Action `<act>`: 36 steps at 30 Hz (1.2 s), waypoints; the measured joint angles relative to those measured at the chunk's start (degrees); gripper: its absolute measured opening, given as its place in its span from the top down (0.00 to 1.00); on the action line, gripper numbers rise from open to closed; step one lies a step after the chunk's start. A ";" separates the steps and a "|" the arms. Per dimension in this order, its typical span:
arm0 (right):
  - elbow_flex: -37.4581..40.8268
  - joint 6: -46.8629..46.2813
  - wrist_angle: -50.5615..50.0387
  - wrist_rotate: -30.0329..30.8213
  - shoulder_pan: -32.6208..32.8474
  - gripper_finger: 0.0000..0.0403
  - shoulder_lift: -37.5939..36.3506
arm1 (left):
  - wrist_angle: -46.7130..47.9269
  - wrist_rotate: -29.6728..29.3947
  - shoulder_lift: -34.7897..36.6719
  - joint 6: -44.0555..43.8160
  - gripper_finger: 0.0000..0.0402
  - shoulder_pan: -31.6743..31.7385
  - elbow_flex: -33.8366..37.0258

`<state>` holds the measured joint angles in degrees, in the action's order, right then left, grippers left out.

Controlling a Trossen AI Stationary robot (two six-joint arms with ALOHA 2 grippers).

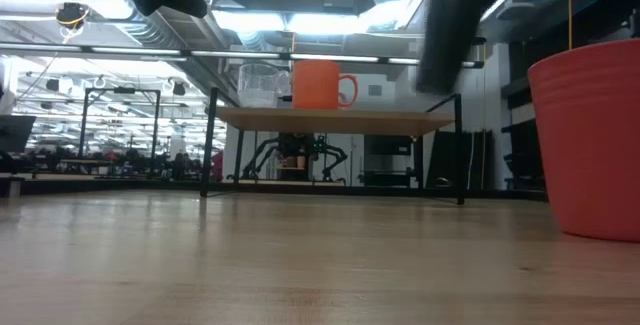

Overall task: Stack small to large cups/mugs on shelf
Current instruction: Put the black cup on the shelf

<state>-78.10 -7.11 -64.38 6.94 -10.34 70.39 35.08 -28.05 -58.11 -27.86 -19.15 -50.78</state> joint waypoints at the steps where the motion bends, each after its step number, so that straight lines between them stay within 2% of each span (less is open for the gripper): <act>1: -3.00 0.83 0.11 2.47 -0.39 0.98 0.02 | 0.00 0.00 -0.02 0.00 0.90 0.01 0.00; 4: -11.18 3.33 0.10 9.88 -2.35 0.99 0.49 | -0.01 0.00 0.00 0.00 0.90 0.01 0.00; 6: -16.04 5.00 -0.12 11.93 -4.68 0.99 1.73 | -0.01 0.00 -0.02 0.03 0.90 0.02 0.00; 13: -30.38 11.45 -0.56 11.85 -14.55 0.99 11.64 | -0.01 0.00 -0.02 0.04 0.90 0.02 0.00; 18: -40.44 15.51 -4.38 7.25 -20.30 0.99 21.55 | -0.01 0.00 -0.02 0.07 0.90 0.02 0.00; 22: -47.33 16.65 -7.37 6.40 -23.24 0.99 28.33 | -0.01 0.00 0.00 0.04 0.90 0.02 0.00; 27: -52.80 16.77 -10.48 4.32 -26.66 0.99 34.49 | -0.01 0.00 -0.02 0.04 0.90 0.02 0.00; 31: -52.99 16.52 -11.59 0.06 -28.73 0.99 37.94 | 0.01 0.01 0.00 0.04 0.90 0.02 0.00; 36: -52.76 16.61 -14.34 -1.15 -29.93 0.99 40.80 | 0.01 0.00 -0.01 0.04 0.90 0.02 0.00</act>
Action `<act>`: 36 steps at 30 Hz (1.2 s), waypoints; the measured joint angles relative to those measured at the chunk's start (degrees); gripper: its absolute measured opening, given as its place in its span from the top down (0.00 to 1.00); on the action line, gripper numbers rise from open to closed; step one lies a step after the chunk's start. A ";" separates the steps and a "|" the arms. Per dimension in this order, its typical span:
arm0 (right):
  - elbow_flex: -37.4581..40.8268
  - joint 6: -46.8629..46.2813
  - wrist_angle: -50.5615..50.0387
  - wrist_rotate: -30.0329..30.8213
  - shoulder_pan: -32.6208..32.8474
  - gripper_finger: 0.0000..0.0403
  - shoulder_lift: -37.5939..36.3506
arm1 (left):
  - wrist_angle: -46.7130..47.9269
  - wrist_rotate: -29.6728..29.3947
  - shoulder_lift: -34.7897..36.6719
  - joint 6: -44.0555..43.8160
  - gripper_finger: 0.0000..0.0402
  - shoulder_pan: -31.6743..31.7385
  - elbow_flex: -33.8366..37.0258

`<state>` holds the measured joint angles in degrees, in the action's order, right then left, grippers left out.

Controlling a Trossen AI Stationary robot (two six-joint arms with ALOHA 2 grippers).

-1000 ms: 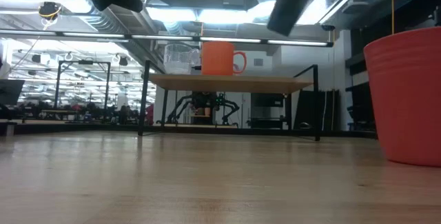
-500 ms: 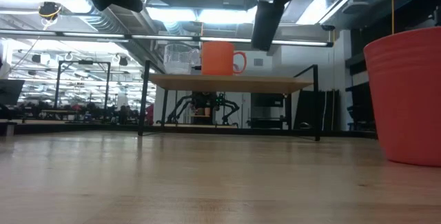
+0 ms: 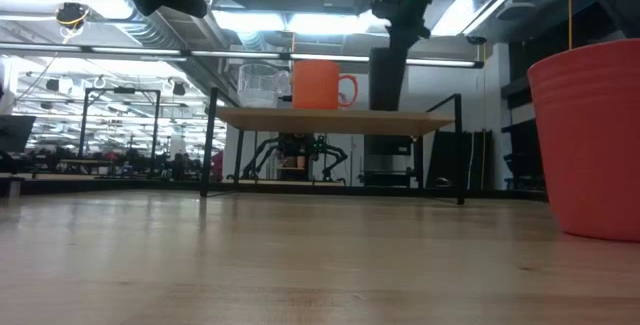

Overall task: Stack small to large cups/mugs on shelf
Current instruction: Put the black cup on the shelf, then put the orange cup on the shelf

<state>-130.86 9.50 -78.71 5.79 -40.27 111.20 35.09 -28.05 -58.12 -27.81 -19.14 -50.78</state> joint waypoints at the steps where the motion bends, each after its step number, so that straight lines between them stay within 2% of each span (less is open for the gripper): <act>1: 0.04 0.00 -0.74 -0.02 -0.21 0.99 0.37 | 0.00 0.00 0.01 0.00 0.90 0.00 0.00; 5: 0.05 0.00 -3.09 -2.78 -1.02 0.98 1.44 | 0.00 0.00 0.00 0.00 0.90 0.00 0.00; 13: 0.05 -0.20 -2.94 -2.94 -1.23 0.97 1.71 | 0.02 0.01 0.00 0.00 0.90 0.00 0.00; 20: 0.05 -0.16 -2.89 -2.90 -1.24 0.86 1.68 | 0.02 0.01 -0.01 -0.02 0.90 0.00 0.00; 28: -1.88 2.78 -2.11 -0.54 -1.23 0.77 1.68 | 0.02 0.00 0.00 -0.02 0.90 0.00 0.00; 30: -4.10 2.95 -1.93 1.10 -1.21 0.76 1.62 | 0.02 0.02 0.00 -0.02 0.90 0.00 0.00; 33: -3.40 3.04 0.45 3.41 -1.10 0.76 -0.66 | 0.01 0.02 -0.01 -0.02 0.90 0.00 0.00; 36: -4.12 2.73 -1.19 3.56 -0.66 0.77 -3.40 | 0.04 0.02 -0.01 -0.02 0.90 0.00 0.00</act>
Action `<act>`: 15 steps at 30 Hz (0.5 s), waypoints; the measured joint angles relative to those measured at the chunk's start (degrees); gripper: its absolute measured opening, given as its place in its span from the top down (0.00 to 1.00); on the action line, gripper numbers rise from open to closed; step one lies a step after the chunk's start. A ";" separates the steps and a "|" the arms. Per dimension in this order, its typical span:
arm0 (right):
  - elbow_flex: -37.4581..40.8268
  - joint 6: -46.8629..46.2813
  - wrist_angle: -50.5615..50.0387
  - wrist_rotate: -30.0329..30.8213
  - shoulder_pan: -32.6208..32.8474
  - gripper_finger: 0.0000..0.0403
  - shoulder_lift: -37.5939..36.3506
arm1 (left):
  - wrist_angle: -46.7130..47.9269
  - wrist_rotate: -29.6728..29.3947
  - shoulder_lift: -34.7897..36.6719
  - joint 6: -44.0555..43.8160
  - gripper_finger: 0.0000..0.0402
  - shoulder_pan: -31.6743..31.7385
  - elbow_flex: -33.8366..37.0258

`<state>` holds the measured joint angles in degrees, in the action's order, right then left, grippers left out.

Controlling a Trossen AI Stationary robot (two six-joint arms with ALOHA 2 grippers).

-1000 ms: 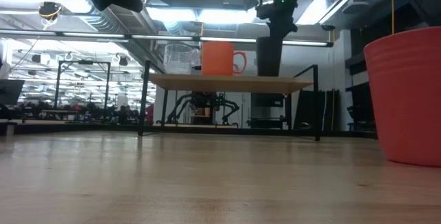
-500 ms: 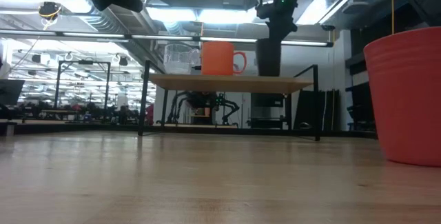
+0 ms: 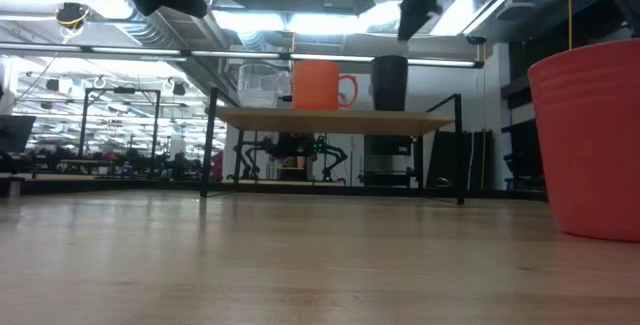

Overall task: Stack small to large cups/mugs on shelf
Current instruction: Put the orange cup on the shelf

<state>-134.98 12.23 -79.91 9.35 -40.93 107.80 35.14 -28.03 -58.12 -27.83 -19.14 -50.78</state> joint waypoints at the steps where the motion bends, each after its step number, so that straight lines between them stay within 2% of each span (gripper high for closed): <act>1: 0.16 -0.86 -1.30 -0.71 0.26 0.77 -1.38 | -0.01 0.00 0.01 0.00 0.90 0.00 0.00; 6: 0.60 -9.36 -10.82 -8.38 4.47 0.78 -8.63 | -0.02 0.00 -0.01 -0.11 0.90 0.00 0.00; 15: 11.38 -18.82 -9.72 -9.10 22.50 0.79 -27.44 | -0.04 0.02 0.02 -0.13 0.90 -0.02 0.00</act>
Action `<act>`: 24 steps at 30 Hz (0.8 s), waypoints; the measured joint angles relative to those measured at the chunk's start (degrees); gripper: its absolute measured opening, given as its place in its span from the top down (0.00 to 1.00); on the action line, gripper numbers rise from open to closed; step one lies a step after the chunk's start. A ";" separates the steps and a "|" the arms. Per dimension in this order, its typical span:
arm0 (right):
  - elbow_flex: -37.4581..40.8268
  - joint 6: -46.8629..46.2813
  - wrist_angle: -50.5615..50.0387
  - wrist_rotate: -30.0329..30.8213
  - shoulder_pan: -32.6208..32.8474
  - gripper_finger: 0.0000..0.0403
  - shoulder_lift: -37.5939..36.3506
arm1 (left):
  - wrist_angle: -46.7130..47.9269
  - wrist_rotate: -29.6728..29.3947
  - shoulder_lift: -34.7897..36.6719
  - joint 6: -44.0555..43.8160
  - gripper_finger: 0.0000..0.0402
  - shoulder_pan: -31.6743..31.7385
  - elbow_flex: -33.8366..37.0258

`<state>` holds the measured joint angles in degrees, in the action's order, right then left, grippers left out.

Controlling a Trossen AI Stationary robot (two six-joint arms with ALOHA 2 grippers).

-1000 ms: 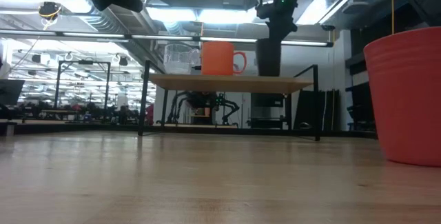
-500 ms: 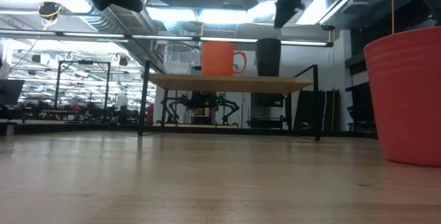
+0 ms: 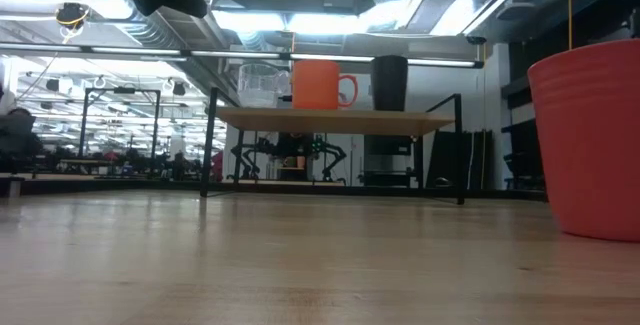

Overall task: Stack small to large cups/mugs on shelf
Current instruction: Put the orange cup on the shelf

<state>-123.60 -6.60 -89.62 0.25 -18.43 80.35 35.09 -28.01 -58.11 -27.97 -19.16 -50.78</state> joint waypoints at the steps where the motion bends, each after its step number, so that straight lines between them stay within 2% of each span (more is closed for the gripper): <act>1: 1.60 -1.38 -0.13 0.00 1.60 0.79 -1.92 | 0.00 -0.02 -0.01 0.00 0.90 0.00 0.00; 8: 15.97 -8.81 -0.04 0.26 7.27 0.79 -13.74 | 0.00 -0.02 -0.02 -0.02 0.90 0.00 0.00; 14: 30.67 -15.39 4.02 0.09 9.05 0.79 -19.80 | 0.00 -0.02 -0.01 -0.04 0.90 0.00 0.00; 24: 50.24 -18.72 14.38 -12.26 11.78 0.79 -20.22 | 0.00 -0.02 -0.01 0.02 0.90 0.00 0.00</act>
<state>-73.35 -25.31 -75.24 -12.01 -6.65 60.13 35.09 -28.03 -58.12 -27.95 -19.16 -50.78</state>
